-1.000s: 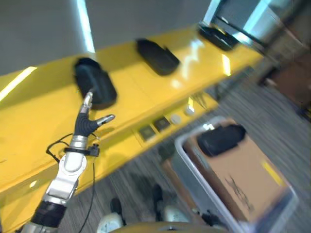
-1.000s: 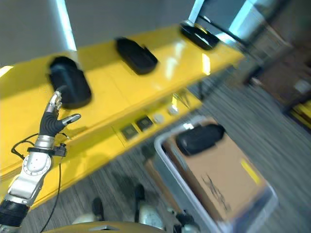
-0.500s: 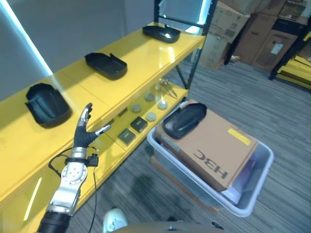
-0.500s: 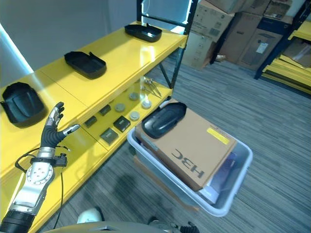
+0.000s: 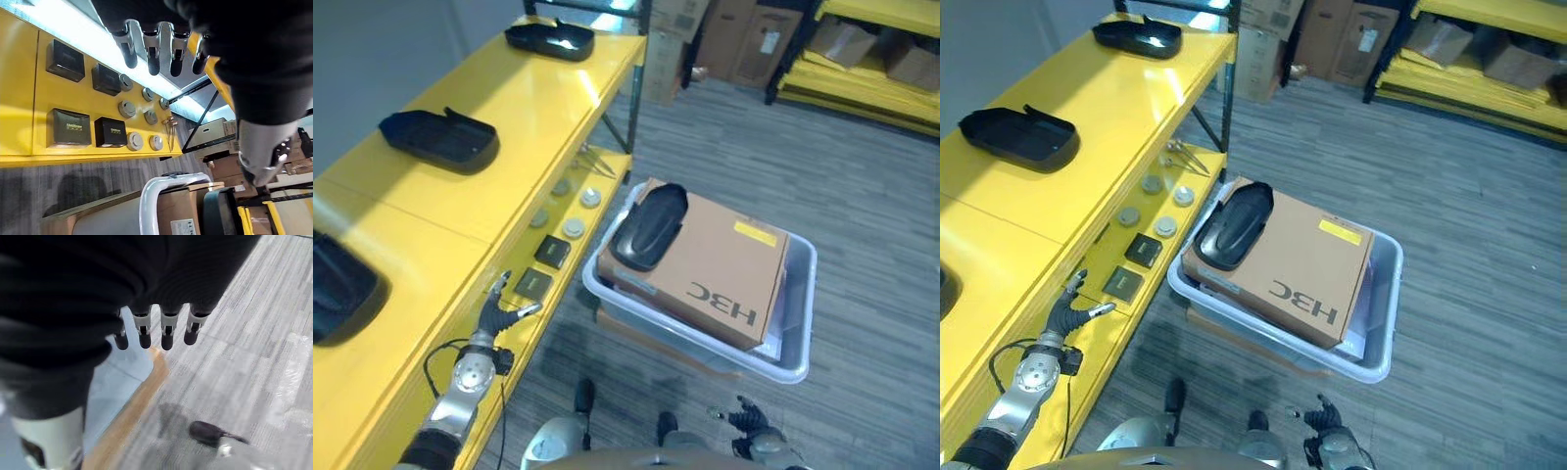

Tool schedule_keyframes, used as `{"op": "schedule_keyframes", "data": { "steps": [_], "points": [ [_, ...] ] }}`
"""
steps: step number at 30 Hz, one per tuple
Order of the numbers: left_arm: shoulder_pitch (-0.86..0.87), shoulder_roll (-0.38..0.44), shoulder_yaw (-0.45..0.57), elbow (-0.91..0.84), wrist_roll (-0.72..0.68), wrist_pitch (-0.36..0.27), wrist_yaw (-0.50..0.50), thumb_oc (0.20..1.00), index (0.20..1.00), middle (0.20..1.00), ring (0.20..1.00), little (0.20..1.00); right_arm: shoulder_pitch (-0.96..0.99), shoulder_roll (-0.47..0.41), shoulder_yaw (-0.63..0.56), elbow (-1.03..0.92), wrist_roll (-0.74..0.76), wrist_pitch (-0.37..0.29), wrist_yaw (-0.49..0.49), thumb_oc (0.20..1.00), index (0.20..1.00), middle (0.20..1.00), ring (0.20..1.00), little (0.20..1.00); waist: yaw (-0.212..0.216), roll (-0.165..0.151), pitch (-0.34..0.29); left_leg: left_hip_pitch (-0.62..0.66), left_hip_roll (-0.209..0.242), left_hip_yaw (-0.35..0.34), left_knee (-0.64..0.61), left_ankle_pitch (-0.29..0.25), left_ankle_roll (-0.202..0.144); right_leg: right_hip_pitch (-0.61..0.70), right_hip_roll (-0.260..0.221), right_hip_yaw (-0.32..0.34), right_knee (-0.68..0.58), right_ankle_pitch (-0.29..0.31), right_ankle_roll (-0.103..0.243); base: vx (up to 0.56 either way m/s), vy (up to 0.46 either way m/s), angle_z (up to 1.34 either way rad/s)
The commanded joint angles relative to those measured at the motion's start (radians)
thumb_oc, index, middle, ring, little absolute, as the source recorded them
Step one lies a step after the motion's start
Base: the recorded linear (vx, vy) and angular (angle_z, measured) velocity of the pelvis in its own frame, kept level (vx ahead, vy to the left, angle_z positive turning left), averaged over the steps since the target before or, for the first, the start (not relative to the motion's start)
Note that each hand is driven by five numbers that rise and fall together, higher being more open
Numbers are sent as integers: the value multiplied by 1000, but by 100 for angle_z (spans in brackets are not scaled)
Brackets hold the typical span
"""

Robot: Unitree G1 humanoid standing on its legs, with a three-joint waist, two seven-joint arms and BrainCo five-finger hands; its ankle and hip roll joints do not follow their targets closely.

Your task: Move parts from the plastic box to the shelf.

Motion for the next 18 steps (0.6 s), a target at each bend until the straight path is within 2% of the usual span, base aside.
{"op": "schedule_keyframes", "data": {
  "steps": [1,2,5,6,7,8,11,15,18],
  "points": [
    [9,1,26,13,11,-35,2,1000,1000,1000,1000,1000,-33,-49,-8,-168,-34,-62,-28,1000,1000,1000,1000,1000,-15,5,-15,-11,47,-19,22,-95,-50,-59,-11,11,-5,6,61,-57,21,-89],
    [-4,2,29,42,11,-31,13,1000,1000,1000,1000,1000,-35,-72,2,-289,-86,-56,-37,1000,1000,1000,1000,1000,-23,10,-2,-14,60,-4,22,-98,-52,-101,-18,16,-22,36,60,-49,0,-77],
    [10,-18,55,140,19,-31,19,1000,1000,1000,1000,1000,41,-115,39,-637,-234,-79,-4,1000,1000,1000,1000,1000,-36,-17,-5,-16,61,16,22,-101,-56,-72,-28,4,-89,47,54,17,-34,-46],
    [9,-19,54,143,20,-33,20,1000,1000,1000,1000,1000,45,-116,37,-643,-235,-76,-2,1000,1000,1000,1000,1000,-36,-17,-5,-14,61,17,20,-101,-56,-72,-27,4,-88,46,54,42,-59,-2],
    [-22,-47,49,241,14,-35,34,1000,1000,1000,1000,1000,61,-114,44,-734,-237,-101,0,1000,1000,1000,1000,1000,-43,-22,-4,-10,72,25,14,-97,-61,-70,-23,4,-97,44,53,73,-98,3],
    [-35,-89,61,351,2,-27,54,1000,1000,1000,1000,1000,119,-132,36,-950,-218,-154,19,1000,1000,1000,1000,1000,-58,-28,-8,-5,80,26,14,-98,-65,-57,-19,-9,-106,38,49,96,-126,9],
    [-30,-138,44,442,8,-23,64,1000,1000,1000,1000,1000,193,-136,27,-1155,-167,-228,22,1000,1000,1000,1000,1000,-68,-26,-17,-6,90,16,4,-94,-74,-40,-13,-32,-129,29,44,87,-82,16],
    [-24,-183,10,574,33,-7,70,1000,1000,1000,1000,1000,143,-126,70,-1152,-177,-224,-31,1000,1000,1000,1000,1000,-58,-21,-23,-16,98,6,-5,-85,-86,-19,-12,-62,-164,34,45,51,-33,17],
    [-43,-205,-2,670,56,20,92,1000,1000,1000,1000,1000,-70,-108,125,-1054,-248,-168,-130,1000,1000,1000,1000,1000,-26,-19,-10,-32,101,-5,-8,-78,-91,-20,-10,-70,-171,35,42,6,-1,9]
  ]
}}
